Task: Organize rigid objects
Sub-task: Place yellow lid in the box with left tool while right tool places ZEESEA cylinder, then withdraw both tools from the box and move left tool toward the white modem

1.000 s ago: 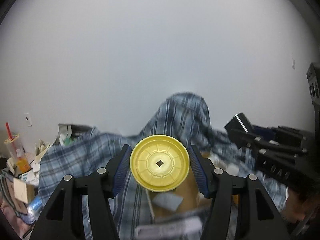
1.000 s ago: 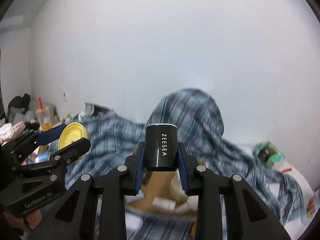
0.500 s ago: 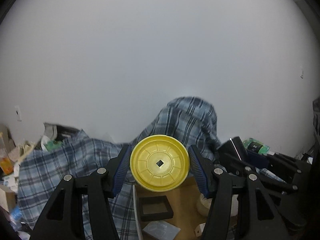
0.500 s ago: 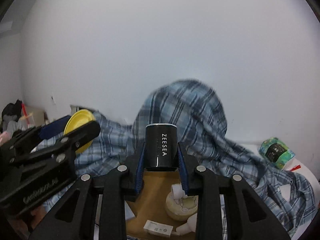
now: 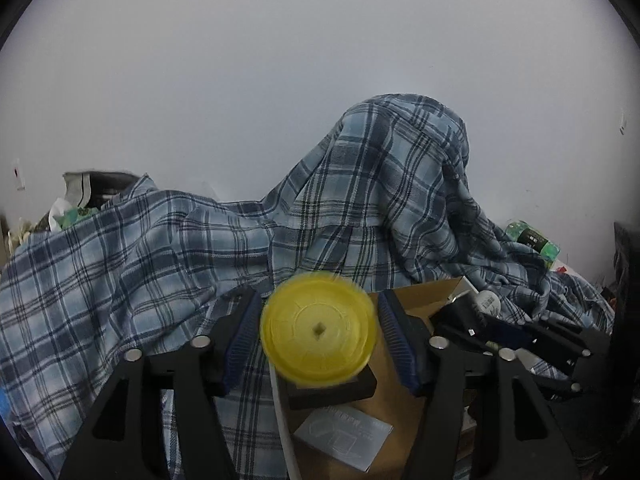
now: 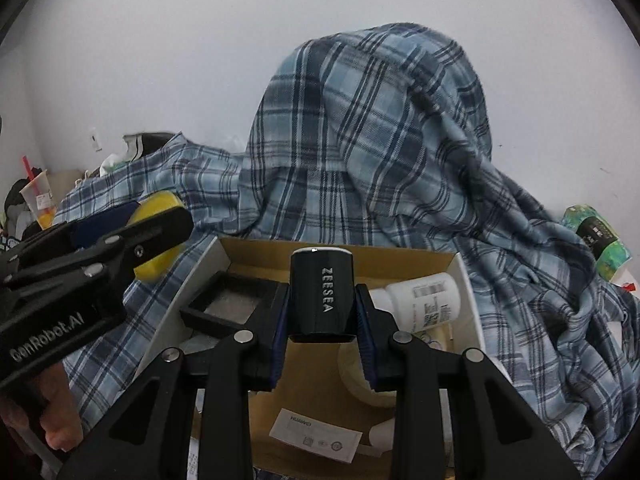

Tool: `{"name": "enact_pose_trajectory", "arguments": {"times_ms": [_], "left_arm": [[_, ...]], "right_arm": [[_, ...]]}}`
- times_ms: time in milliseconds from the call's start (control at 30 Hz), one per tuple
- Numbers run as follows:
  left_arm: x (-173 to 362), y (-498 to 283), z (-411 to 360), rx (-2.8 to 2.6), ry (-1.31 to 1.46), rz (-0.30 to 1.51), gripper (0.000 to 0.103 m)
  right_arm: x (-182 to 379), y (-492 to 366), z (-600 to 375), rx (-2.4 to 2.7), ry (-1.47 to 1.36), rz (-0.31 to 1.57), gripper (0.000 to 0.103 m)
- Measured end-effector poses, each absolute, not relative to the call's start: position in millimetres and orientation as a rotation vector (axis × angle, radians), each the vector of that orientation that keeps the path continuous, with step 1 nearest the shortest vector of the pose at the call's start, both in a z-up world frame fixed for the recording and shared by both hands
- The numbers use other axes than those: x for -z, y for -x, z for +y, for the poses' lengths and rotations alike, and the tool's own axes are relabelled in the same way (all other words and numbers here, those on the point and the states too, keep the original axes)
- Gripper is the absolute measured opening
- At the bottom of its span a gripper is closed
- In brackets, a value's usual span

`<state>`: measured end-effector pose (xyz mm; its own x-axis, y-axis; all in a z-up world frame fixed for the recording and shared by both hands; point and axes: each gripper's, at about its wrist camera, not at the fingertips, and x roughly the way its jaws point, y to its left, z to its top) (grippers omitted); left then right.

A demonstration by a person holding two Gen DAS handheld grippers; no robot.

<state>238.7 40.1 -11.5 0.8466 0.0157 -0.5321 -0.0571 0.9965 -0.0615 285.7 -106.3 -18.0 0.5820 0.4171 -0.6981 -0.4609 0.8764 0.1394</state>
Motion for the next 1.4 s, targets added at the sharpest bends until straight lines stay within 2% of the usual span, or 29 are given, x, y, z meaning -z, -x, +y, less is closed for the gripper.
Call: {"name": "enact_pose_trajectory", "arguments": {"times_ms": [33, 67, 100, 333, 533, 733, 800, 833, 900, 933, 967, 1000, 1100, 1400], "left_arm": [[12.8, -238.9, 42.1, -0.039, 0.088, 0.563, 0.078], [12.5, -238.0, 42.7, -0.04, 0.093, 0.557, 0.079], [11.7, -237.2, 43.1, -0.043, 0.094, 0.55, 0.079], [-2.5, -227.4, 39.9, -0.042, 0.087, 0.496, 0.08], [-26.1, -211.5, 36.9, -0.036, 0.08, 0.446, 0.08], [-54.6, -169.9, 32.5, -0.045, 0.053, 0.346, 0.08], [-63.6, -152.0, 31.8, -0.031, 0.064, 0.316, 0.084], [-67.6, -142.5, 31.1, -0.021, 0.065, 0.299, 0.09], [-73.1, -129.1, 28.1, -0.011, 0.055, 0.274, 0.096], [-75.6, -120.9, 26.0, -0.008, 0.045, 0.259, 0.103], [-77.4, -112.2, 23.4, -0.004, 0.033, 0.247, 0.103], [-78.3, -104.8, 21.0, 0.0, 0.025, 0.24, 0.103], [-76.5, -85.8, 16.7, 0.005, 0.023, 0.224, 0.103], [-38.9, -70.4, 16.3, 0.014, 0.057, 0.273, 0.103]], "right_arm": [[18.0, -284.4, -107.1, -0.51, 0.061, 0.791, 0.044], [17.3, -283.4, -108.5, -0.507, 0.059, 0.783, 0.051], [15.4, -282.5, -109.8, -0.505, 0.058, 0.772, 0.053], [-2.4, -278.9, -121.0, -0.489, 0.048, 0.72, 0.053], [-39.7, -262.7, -135.7, -0.477, 0.039, 0.628, 0.053], [-80.9, -225.4, -149.4, -0.488, 0.051, 0.513, 0.053], [-91.6, -210.5, -156.1, -0.493, 0.051, 0.483, 0.053], [-96.0, -204.2, -158.9, -0.494, 0.05, 0.469, 0.055], [-103.0, -191.3, -164.9, -0.488, 0.049, 0.444, 0.066], [-105.5, -185.1, -168.2, -0.479, 0.046, 0.433, 0.081], [-107.1, -178.7, -172.3, -0.468, 0.037, 0.418, 0.098], [-108.3, -172.5, -176.8, -0.455, 0.026, 0.403, 0.103], [-107.4, -158.7, -190.5, -0.421, 0.01, 0.38, 0.103], [-70.8, -155.2, -215.5, -0.372, 0.019, 0.466, 0.103]]}}
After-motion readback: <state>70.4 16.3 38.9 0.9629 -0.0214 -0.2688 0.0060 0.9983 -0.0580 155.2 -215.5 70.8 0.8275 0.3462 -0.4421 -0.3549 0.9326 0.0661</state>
